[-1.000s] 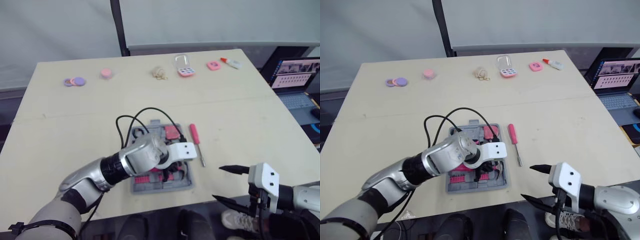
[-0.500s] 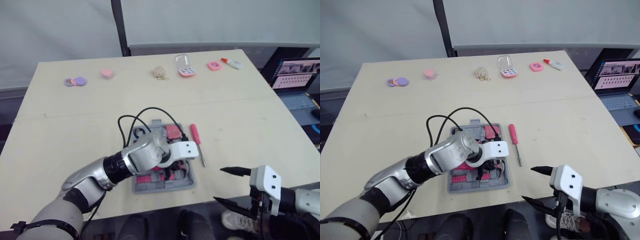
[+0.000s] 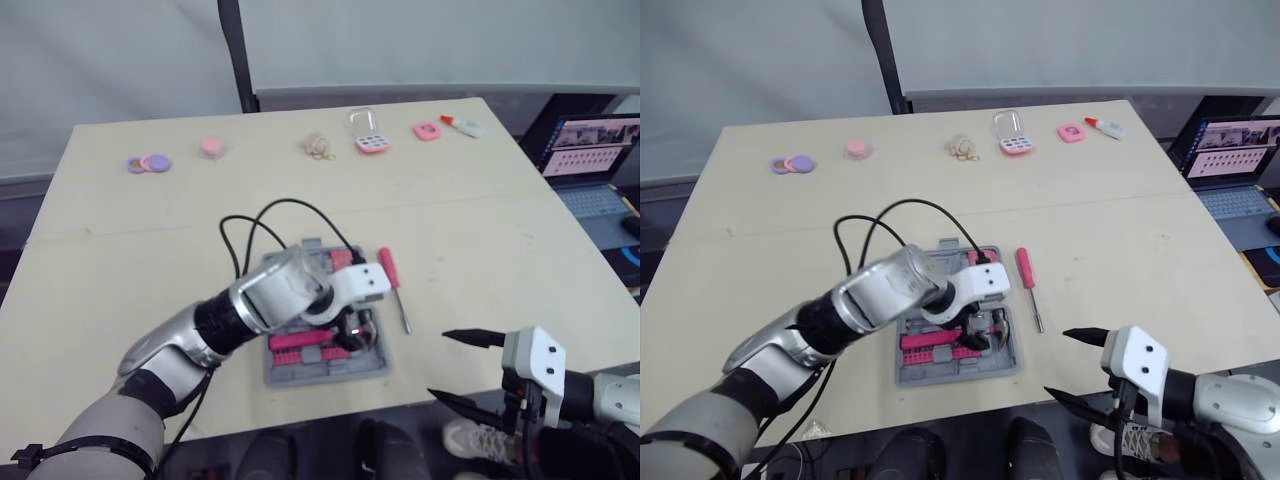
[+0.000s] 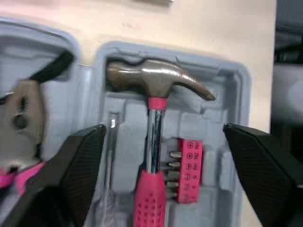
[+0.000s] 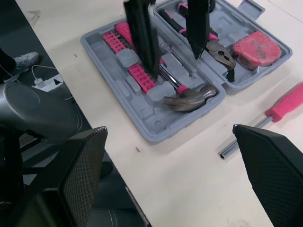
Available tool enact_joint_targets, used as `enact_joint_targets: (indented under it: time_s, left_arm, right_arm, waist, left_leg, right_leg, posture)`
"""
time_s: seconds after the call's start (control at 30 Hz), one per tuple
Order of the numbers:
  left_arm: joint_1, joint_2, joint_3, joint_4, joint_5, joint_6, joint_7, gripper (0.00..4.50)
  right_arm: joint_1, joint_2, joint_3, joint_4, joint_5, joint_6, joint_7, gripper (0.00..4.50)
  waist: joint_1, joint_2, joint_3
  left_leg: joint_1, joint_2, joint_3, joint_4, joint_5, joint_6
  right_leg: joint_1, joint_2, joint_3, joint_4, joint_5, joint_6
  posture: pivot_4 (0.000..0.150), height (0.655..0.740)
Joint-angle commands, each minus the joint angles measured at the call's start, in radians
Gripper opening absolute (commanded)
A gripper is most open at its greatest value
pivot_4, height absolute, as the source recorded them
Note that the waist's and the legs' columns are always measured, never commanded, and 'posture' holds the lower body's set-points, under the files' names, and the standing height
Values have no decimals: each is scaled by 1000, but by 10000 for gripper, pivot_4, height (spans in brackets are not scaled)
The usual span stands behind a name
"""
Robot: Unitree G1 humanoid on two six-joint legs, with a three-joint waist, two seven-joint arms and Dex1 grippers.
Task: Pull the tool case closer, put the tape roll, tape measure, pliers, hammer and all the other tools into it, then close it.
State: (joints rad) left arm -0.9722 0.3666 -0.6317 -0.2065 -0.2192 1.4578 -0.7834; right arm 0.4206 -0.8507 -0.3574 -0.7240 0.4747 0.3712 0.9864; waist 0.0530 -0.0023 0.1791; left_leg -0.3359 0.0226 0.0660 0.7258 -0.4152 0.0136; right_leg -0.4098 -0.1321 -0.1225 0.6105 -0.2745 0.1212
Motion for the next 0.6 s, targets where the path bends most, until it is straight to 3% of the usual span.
enact_joint_targets:
  time_s: [0.03,0.2,0.23,0.3,0.53,0.6]
  left_arm:
    - [74,-27,189,-73,-63,-24,23,42722]
    - [266,22,386,-118,-129,-305,-17,42722]
    - [295,36,411,-113,-135,-330,-18,40395]
    - [356,80,437,-109,-146,-396,-43,35270]
    - [522,158,447,-47,-116,-648,-89,451]
    - [577,173,429,-39,-90,-752,-106,451]
  right_arm:
    - [-7,-4,-10,-13,19,-11,12,45000]
    - [-22,-5,-5,-8,16,-9,12,45000]
    - [-25,-6,-4,-7,16,-8,12,45000]
    - [-28,-9,-4,-3,16,-8,14,45000]
    - [-43,-13,-1,6,16,-8,19,45000]
    - [-46,-13,-1,8,17,-8,21,45000]
  waist:
    - [-1,0,0]
    - [-5,0,0]
    - [-5,0,0]
    - [-6,0,0]
    - [0,1,0]
    - [-4,1,0]
  left_leg:
    - [0,0,0,0,0,0]
    - [0,1,0,0,0,0]
    - [0,1,0,0,0,0]
    - [1,1,0,0,0,0]
    - [0,-1,0,0,0,0]
    - [1,-1,0,0,0,0]
  right_leg:
    - [0,0,0,0,0,0]
    - [0,0,0,0,0,0]
    - [0,1,-1,0,0,0]
    - [0,0,0,0,0,0]
    - [1,-1,0,-1,0,1]
    - [0,-1,0,-1,0,1]
  posture:
    - [1500,7287]
    - [1500,7287]
    - [1500,7287]
    - [1500,7287]
    - [1500,7287]
    - [1500,7287]
